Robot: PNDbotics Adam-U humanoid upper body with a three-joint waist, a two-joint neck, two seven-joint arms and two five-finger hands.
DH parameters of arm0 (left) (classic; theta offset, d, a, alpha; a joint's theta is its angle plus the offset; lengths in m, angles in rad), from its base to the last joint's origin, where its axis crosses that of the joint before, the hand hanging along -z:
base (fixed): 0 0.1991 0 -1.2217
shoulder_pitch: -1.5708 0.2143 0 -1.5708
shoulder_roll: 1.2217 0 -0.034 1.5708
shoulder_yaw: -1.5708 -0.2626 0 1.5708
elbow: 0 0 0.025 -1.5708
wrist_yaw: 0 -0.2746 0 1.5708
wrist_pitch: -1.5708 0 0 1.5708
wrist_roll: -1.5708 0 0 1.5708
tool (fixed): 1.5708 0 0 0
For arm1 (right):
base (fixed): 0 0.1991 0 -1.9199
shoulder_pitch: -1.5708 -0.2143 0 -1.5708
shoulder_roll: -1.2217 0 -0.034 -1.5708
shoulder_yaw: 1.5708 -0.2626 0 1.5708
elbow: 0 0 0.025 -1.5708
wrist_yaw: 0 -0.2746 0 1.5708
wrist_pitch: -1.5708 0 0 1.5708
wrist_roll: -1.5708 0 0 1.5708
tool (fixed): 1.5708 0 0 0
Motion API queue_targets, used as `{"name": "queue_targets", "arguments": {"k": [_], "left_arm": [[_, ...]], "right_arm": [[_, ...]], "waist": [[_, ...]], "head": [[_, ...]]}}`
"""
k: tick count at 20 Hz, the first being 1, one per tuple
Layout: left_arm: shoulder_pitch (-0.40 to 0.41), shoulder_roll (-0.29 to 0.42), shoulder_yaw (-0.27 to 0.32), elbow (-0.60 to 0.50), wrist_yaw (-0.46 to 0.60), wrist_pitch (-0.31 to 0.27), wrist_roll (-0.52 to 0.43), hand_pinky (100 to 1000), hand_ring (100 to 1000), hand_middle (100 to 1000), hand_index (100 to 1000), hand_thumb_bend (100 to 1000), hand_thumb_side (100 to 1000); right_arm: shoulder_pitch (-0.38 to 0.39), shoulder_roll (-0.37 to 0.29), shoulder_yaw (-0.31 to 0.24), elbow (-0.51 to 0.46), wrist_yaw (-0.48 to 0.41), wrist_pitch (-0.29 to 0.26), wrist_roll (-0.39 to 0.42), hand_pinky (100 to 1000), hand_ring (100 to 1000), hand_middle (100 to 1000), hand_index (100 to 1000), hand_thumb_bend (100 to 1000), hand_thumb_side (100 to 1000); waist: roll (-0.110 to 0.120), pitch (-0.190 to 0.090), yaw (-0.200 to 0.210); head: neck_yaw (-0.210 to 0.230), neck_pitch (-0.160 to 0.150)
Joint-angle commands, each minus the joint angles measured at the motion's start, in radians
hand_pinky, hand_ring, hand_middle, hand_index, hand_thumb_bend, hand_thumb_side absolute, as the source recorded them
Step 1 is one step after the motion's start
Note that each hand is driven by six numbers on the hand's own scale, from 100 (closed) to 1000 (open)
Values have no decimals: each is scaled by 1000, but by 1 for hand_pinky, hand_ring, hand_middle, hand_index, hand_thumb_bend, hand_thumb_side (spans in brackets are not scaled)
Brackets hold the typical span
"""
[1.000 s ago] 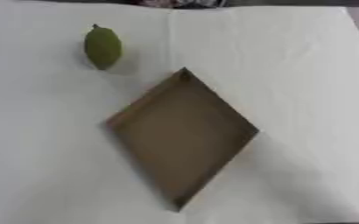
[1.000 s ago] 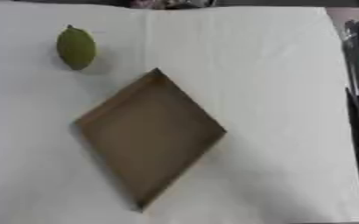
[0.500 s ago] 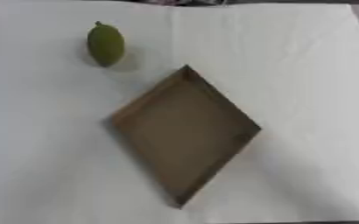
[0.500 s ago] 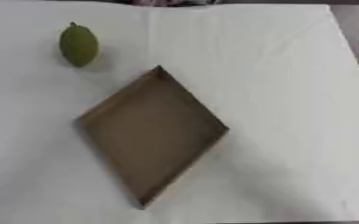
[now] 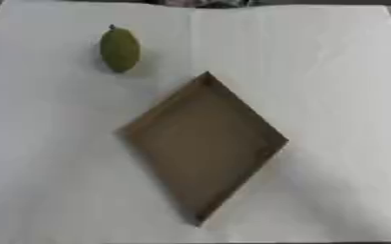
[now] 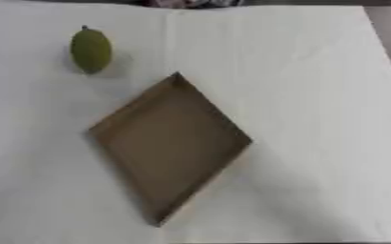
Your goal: Pick up objects on the table and place them in the box.
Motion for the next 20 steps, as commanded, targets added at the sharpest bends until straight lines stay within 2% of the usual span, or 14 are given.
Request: {"name": "queue_targets", "arguments": {"k": [1,4,9,12,13,16,17,20], "left_arm": [[-63,-10,-28,70,-50,-45,-50,945,894,859,971,100,633],[-127,-58,-44,145,-96,-91,-96,944,892,854,964,109,588],[-200,-118,-40,277,-158,-172,-177,946,900,867,972,126,613],[-231,-143,-28,355,-181,-220,-225,951,908,875,978,159,703],[-240,-151,-24,379,-188,-235,-241,950,909,876,980,175,762],[-261,-165,-2,434,-203,-283,-289,951,909,876,981,182,777],[-267,-172,1,447,-209,-299,-304,952,908,875,987,257,931],[-281,-184,21,476,-223,-341,-351,952,908,875,987,257,931]], "right_arm": [[-19,-9,-2,-16,-6,-5,4,776,657,769,787,100,566],[-21,-2,-1,-16,-7,-7,6,776,657,769,789,100,568],[-24,3,1,-16,-9,-9,9,776,657,769,790,100,568],[-25,10,1,-16,-10,-8,10,777,657,768,790,100,570],[-24,11,1,-16,-10,-8,9,777,656,768,790,100,569],[-21,9,1,-16,-10,-7,10,777,656,768,790,100,569],[-23,12,2,-16,-10,-9,10,777,656,766,789,100,571],[-23,14,2,-16,-10,-11,10,777,656,766,789,100,571]], "waist": [[8,-28,-2],[8,-31,-3],[8,-36,1],[6,-39,4],[6,-40,6],[6,-42,11],[7,-42,13],[8,-43,17]], "head": [[7,-13],[8,-14],[-6,-3],[-11,0],[-13,2],[-17,7],[-15,9],[-15,11]]}}
